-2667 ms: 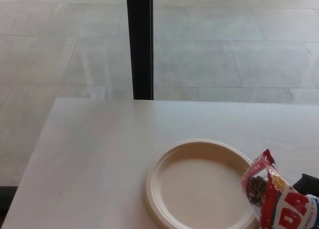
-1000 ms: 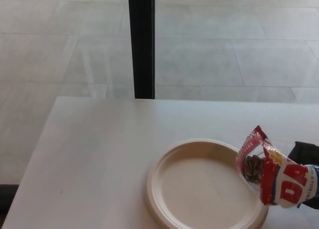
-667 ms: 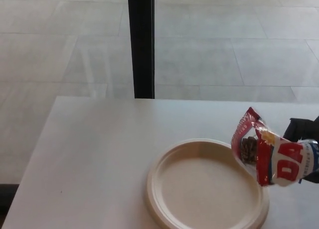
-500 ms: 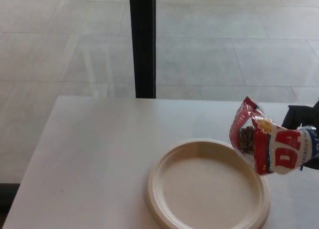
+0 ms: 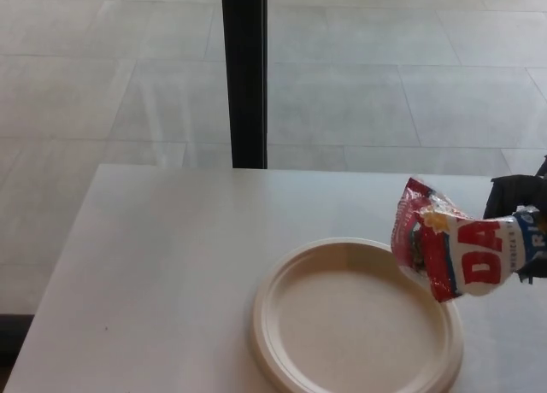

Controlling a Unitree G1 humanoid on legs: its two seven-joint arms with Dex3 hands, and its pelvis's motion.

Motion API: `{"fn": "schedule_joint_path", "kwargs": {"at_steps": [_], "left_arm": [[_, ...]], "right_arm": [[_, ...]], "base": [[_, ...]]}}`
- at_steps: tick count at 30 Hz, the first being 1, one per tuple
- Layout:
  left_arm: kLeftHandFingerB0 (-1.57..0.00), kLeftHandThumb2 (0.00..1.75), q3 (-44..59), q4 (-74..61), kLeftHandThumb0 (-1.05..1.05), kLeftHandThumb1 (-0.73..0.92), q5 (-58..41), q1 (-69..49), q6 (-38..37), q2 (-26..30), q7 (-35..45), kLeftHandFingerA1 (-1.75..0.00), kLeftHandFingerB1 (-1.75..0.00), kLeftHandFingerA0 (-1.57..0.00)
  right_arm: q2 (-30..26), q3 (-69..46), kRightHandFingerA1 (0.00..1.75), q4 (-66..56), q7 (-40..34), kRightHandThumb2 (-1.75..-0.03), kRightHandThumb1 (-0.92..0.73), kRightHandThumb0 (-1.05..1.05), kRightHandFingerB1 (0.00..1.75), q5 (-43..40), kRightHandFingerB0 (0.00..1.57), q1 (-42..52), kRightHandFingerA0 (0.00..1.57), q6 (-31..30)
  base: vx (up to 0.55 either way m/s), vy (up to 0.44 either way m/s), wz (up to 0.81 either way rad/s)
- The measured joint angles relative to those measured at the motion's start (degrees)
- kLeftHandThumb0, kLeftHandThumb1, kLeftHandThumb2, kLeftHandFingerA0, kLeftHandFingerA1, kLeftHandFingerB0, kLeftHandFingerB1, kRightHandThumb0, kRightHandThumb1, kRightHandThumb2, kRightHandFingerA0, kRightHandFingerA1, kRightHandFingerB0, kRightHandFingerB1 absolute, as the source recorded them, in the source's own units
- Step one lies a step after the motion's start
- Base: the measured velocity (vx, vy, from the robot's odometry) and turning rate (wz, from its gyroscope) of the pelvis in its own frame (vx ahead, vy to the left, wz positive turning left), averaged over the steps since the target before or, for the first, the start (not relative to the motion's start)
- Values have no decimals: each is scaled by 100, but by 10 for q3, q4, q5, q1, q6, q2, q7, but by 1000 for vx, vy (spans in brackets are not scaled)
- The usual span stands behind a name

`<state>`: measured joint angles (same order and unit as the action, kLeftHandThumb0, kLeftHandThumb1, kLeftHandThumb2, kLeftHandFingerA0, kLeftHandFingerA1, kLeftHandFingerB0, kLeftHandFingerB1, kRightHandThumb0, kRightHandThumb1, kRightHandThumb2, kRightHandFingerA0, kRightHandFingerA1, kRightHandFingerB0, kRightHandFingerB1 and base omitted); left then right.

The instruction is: The robot uses its right hand to pick up a bag of sunflower seeds kept in the middle of the desk and tilts it over a plate kept next to it to pour out a few seeds and then puts the bag of seeds back on the desk

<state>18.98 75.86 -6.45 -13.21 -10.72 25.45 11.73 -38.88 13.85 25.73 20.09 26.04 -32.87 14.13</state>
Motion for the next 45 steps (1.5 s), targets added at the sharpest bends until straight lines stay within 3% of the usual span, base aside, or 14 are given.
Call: {"fn": "schedule_joint_path", "kwargs": {"at_steps": [2,4,8,20,21,23,24,27,29,30,35,36,39,45], "left_arm": [[-39,64,0,0,-75,80,0,1,0,1,0,-51,-35,-41],[-38,64,0,0,-75,80,0,2,0,2,0,-51,-35,-39],[-35,75,3,0,-79,68,0,6,0,7,1,-55,-41,-39],[-38,65,3,-1,-75,80,0,10,0,9,2,-52,-35,-38],[-34,77,3,-1,-79,67,0,10,0,9,2,-56,-41,-38],[-38,65,2,-1,-75,81,0,10,0,9,3,-52,-35,-41],[-39,65,2,-1,-77,81,0,10,0,9,3,-52,-35,-41],[-38,64,0,-1,-76,81,1,11,0,10,3,-53,-36,-41],[-38,64,1,-2,-74,80,1,11,0,10,3,-54,-36,-42],[-38,64,1,-2,-74,81,1,12,0,10,3,-53,-35,-41],[-36,77,6,-2,-80,68,0,12,0,10,3,-53,-40,-39],[-39,65,6,-2,-75,81,0,13,0,10,3,-49,-35,-39],[-38,64,5,-2,-77,79,1,14,0,10,3,-53,-36,-38],[-34,76,6,-3,-79,69,1,15,0,10,4,-56,-40,-38]], "right_arm": [[-4,5,122,-3,6,-87,-70,-21,67,9,77,-10,87,-7],[-9,6,162,-5,13,-91,-64,-19,125,13,81,-22,92,-11],[-17,6,175,-4,21,-93,-63,-22,157,19,69,-52,81,-14],[-15,16,175,-5,25,-96,-61,-21,166,32,65,-74,80,-6],[-14,17,175,-6,25,-93,-61,-21,166,32,65,-74,79,-6],[-13,21,175,-17,27,-83,-65,-23,165,34,63,-74,77,-4],[-12,22,169,-21,28,-68,-71,-26,121,34,70,-74,79,-3],[-12,27,168,-36,31,-64,-72,-30,107,38,75,-74,80,-3],[-12,34,164,-45,35,-65,-69,-28,105,43,75,-75,82,-5],[-12,36,170,-48,38,-64,-71,-26,132,46,69,-75,80,-7],[-12,45,168,-50,40,-68,-69,-26,117,62,78,-80,82,-8],[-12,47,141,-50,40,-67,-68,-29,74,65,75,-81,84,-7],[-14,57,151,-50,40,-68,-67,-30,81,80,78,-84,84,-5],[-17,76,135,-53,40,-63,-70,-34,70,116,77,-87,84,-6]], "base": [[0,0,0],[0,0,0],[0,0,0],[0,0,0],[0,0,0],[0,0,0],[0,0,0],[0,0,0],[0,0,0],[0,0,0],[0,0,0],[0,0,0],[0,0,0],[0,0,0]]}}
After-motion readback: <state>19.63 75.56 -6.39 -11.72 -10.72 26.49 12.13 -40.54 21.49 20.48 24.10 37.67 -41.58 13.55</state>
